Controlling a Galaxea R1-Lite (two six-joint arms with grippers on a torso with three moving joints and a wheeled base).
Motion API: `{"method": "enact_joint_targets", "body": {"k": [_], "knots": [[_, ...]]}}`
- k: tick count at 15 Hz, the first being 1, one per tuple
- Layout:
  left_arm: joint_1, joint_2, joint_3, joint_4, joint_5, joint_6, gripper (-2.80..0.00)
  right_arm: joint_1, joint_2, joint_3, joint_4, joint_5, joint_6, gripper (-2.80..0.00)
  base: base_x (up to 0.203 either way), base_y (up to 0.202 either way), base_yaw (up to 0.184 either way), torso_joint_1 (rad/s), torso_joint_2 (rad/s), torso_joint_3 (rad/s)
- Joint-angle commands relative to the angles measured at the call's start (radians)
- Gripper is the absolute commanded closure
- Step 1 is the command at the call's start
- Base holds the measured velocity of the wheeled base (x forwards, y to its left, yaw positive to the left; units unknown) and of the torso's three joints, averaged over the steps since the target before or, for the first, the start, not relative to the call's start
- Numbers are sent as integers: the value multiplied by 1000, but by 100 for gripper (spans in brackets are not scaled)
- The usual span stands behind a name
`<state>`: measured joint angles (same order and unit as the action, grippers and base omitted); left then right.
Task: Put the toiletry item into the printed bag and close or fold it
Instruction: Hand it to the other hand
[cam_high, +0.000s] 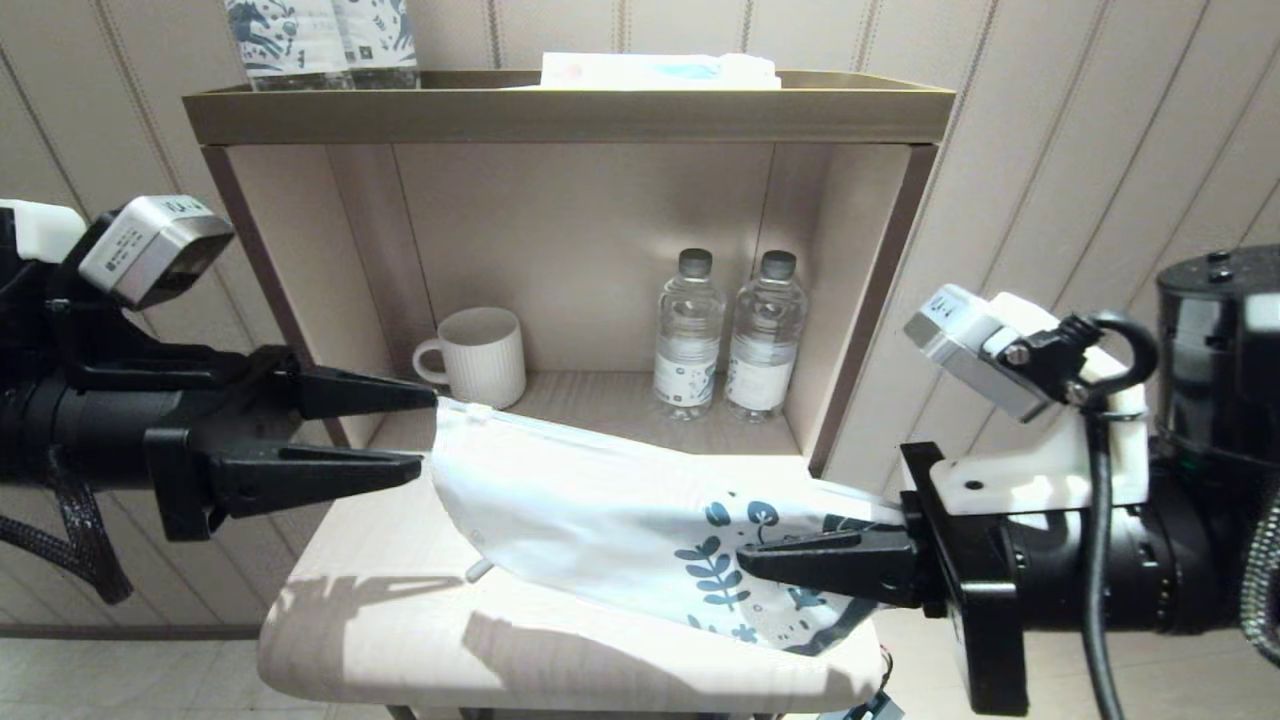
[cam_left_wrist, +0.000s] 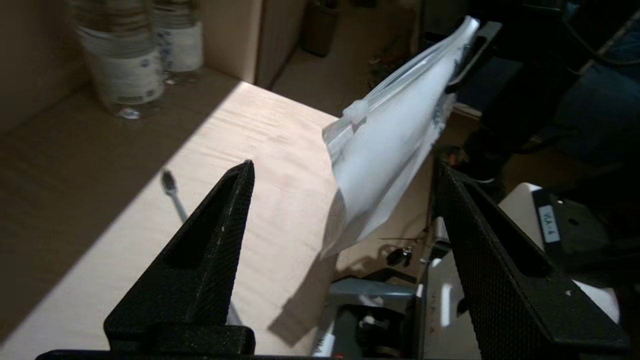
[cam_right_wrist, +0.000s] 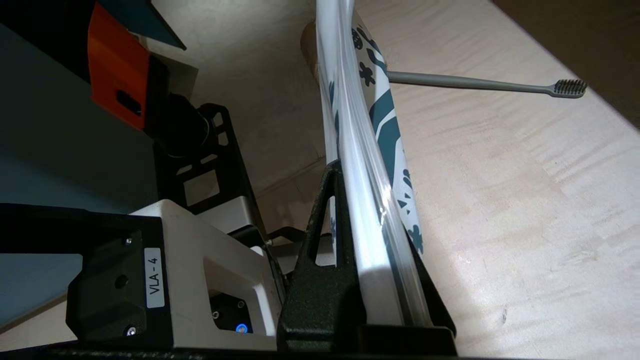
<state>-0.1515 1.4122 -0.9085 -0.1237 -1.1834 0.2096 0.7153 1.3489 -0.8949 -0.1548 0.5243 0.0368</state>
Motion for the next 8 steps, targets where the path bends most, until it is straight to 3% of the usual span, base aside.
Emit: {"method": "enact_joint_targets", "body": {"k": [1,4,8], "knots": [[50,23,-16,-13,-7,2,-280,-1,-37,4,2,3,0,0,0,0,0,0,0,0],[43,34,-9,-16,-15,2,-280,4,-41,1,3,5,0,0,0,0,0,0,0,0],[-48,28,30,-17,-12,14,-280,9,13,-9,-4,34,0,0,0,0,0,0,0,0]]}}
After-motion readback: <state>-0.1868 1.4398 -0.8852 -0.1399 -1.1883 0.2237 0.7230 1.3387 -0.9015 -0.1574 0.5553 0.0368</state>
